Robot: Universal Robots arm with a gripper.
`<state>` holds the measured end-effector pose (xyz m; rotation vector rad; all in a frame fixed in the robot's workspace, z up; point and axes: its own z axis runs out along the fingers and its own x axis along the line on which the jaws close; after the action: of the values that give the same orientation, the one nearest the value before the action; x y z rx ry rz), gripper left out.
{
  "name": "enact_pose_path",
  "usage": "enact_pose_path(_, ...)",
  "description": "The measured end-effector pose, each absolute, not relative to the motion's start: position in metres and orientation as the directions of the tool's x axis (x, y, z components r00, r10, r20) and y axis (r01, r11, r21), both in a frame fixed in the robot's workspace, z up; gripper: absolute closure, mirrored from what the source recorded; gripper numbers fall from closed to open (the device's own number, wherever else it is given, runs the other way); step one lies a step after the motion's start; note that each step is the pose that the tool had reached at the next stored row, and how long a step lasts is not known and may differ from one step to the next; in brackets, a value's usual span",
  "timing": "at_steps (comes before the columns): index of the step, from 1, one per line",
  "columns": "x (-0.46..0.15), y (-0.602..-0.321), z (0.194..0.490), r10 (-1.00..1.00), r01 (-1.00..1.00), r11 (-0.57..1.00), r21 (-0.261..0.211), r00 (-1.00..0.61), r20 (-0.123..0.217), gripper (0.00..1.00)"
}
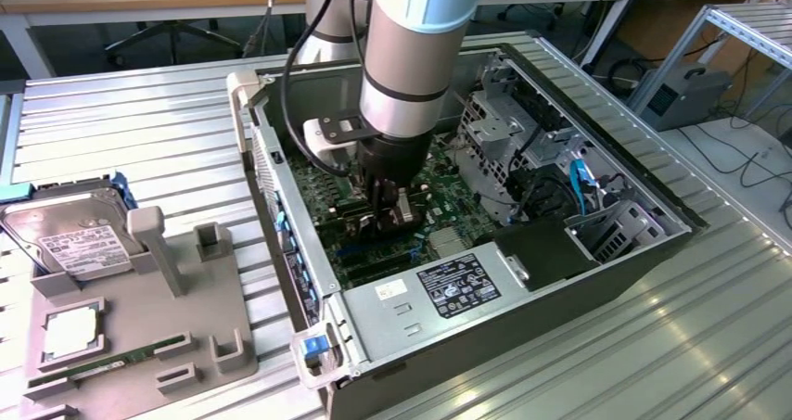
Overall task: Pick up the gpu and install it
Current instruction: 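Insert the gpu into the slot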
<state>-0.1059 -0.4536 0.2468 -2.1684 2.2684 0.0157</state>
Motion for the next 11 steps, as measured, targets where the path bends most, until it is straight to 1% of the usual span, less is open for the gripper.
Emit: enact_pose_path(11, -0.1075, -0.4536, 0.2504, -0.999, -0.999, 0.045, -0.005, -0.045, -0.01, 0.73)
